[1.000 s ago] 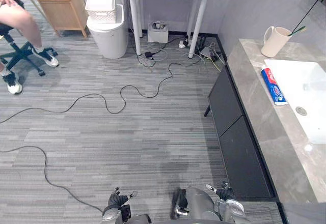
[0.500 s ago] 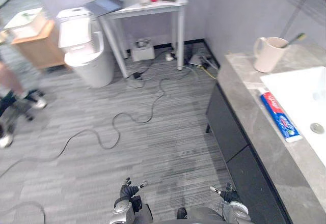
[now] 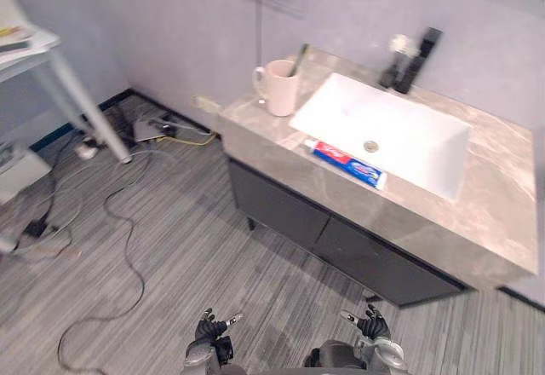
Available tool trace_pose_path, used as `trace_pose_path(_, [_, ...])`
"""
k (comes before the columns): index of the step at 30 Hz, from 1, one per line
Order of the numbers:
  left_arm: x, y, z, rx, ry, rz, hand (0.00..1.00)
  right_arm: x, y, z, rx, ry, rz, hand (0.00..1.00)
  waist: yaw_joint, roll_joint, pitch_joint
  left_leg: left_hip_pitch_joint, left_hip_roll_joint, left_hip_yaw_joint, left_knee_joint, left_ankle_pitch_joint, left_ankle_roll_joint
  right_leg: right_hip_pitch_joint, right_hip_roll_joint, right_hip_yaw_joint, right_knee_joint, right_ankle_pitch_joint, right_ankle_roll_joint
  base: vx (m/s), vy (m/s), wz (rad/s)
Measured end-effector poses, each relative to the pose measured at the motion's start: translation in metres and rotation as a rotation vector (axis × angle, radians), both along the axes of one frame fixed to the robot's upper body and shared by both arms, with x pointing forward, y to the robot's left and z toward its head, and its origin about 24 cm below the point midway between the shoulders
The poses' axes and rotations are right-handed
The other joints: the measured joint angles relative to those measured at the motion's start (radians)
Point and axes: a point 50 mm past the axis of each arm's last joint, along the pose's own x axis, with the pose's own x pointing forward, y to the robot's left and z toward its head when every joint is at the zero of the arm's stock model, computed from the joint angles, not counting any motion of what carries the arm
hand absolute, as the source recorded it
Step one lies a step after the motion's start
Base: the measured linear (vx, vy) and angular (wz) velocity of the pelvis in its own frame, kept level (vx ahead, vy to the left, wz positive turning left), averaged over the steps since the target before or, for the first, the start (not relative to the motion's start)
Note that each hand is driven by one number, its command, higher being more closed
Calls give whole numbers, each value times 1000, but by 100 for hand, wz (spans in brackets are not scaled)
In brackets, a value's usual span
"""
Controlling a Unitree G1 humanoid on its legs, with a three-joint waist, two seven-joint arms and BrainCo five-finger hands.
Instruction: Organize washtable
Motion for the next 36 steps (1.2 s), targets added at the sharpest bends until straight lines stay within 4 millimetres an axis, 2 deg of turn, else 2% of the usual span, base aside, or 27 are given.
trace_pose_path(2, [-2,-9,-2,-27,7,4,0,-5,-15,-1,-18,18,-57,0,-13,37,26,58,19,-33,-10,36,-45,53,28,-7,12,-25,-30,272,-177,-17])
trace_pose_path(4, [-1,-11,-1,-36,-7,27,0,-8,-21,-2,-28,28,-69,0,-13,49,35,45,48,-53,97,43,-53,87,39,7,4,-43,-39,248,-212,-20])
trace_pose_path(5, [3,-11,1,-38,-23,36,0,-12,-21,-2,-29,35,-66,0,-15,46,37,-27,99,-107,313,65,-20,131,47,12,-22,-58,-46,222,-207,-19])
trace_pose_path(6, [5,-11,2,-39,-36,38,0,-14,-21,-3,-28,40,-64,0,-14,42,40,-67,120,-134,409,79,0,149,50,18,-36,-62,-51,165,-173,-29])
trace_pose_path(7, [9,-14,5,-47,-60,48,0,-16,-21,-4,-28,45,-63,0,-5,35,45,-131,152,-174,570,67,5,185,61,37,-59,-67,-56,176,-110,-51])
trace_pose_path(8, [12,-16,6,-51,-75,51,0,-17,-20,-4,-27,46,-59,0,4,33,45,-172,162,-192,655,55,9,215,65,64,-70,-73,-59,178,-76,-62])
trace_pose_path(9, [14,-17,7,-54,-81,52,0,-18,-20,-4,-27,47,-59,0,9,33,45,-187,160,-199,667,48,17,231,66,76,-78,-73,-59,210,-21,-66])
trace_pose_path(11, [17,-18,9,-54,-98,48,0,-20,-20,-5,-24,57,-60,0,15,29,44,-227,156,-199,634,46,18,264,66,106,-100,-73,-56,152,27,-52])
trace_pose_path(14, [21,-17,12,-47,-123,47,0,-17,-16,-5,-14,56,-57,0,37,18,40,-266,116,-239,373,45,21,273,61,170,-110,-73,-40,176,144,-68])
trace_pose_path(15, [22,-17,12,-46,-127,48,0,-17,-14,-5,-10,56,-53,0,38,9,43,-274,49,-350,172,50,15,290,41,206,-124,-79,-8,255,348,-71])
trace_pose_path(16, [21,-18,12,-46,-128,44,0,-22,-14,-6,-11,69,-53,0,43,5,30,-263,-3,-448,78,94,-10,283,27,240,-122,-91,29,241,389,-74])
trace_pose_path(17, [20,-19,11,-49,-125,44,0,-22,-13,-7,-10,72,-48,0,44,8,24,-256,-19,-454,80,116,0,284,20,259,-121,-97,45,203,384,-65])
trace_pose_path(18, [17,-14,10,-33,-116,47,0,-22,-8,-8,-3,81,-23,0,42,-25,7,-242,-44,-407,81,91,25,287,-8,287,-126,-98,64,194,309,-64])
trace_pose_path(19, [16,-11,10,-25,-114,47,0,-25,-3,-9,5,92,-10,0,42,-43,-5,-239,-56,-372,103,71,33,294,-30,306,-140,-85,82,255,366,-68])
trace_pose_path(22, [13,-11,9,-27,-104,44,0,-26,1,-10,16,94,-9,0,44,-57,-15,-199,-85,-319,115,23,62,293,-67,340,-119,-63,105,168,281,-52])
trace_pose_path(24, [12,-13,8,-31,-96,37,0,-24,1,-9,13,88,-4,0,44,-48,-17,-150,-101,-284,82,17,73,258,-81,343,-35,-44,106,123,234,-45])
trace_pose_path(26, [8,-14,6,-34,-75,32,0,-21,-2,-7,3,72,-6,0,46,-26,-11,-91,-104,-250,45,20,80,195,-87,330,116,-11,97,124,210,-42])
trace_pose_path(27, [6,-12,5,-30,-69,33,0,-22,-5,-7,-4,74,-9,0,41,-15,-11,-66,-105,-244,30,19,84,175,-95,301,167,-20,99,102,131,-24])
trace_pose_path(28, [5,-11,5,-28,-66,32,0,-22,-5,-7,-6,76,-8,0,40,-17,-13,-53,-105,-244,20,18,85,175,-95,284,176,-31,101,99,60,-3])
trace_pose_path(30, [4,-11,4,-28,-58,30,0,-24,-4,-8,-8,84,-1,0,42,-22,-18,-41,-103,-255,6,19,84,175,-71,238,122,-62,103,85,-34,17])
trace_pose_path(31, [3,-12,3,-31,-54,30,0,-26,-5,-9,-8,93,-2,0,41,-19,-24,-48,-110,-274,6,21,80,195,-62,205,49,-65,83,87,-95,24])
trace_pose_path(32, [3,-13,3,-34,-52,31,0,-28,-5,-10,-4,103,-8,0,42,-16,-32,-54,-113,-289,2,25,74,213,-59,195,13,-66,83,111,-123,20])
trace_pose_path(34, [0,-17,1,-51,-42,45,0,-31,-14,-11,-18,114,-36,0,40,15,-40,-52,-106,-307,-24,38,57,274,-44,169,-95,-65,84,83,-104,18])
trace_pose_path(36, [-2,-19,0,-53,-32,45,0,-38,-18,-13,-24,138,-42,0,42,16,-38,-29,-102,-319,-42,47,45,313,-28,165,-132,-62,80,72,-91,16])
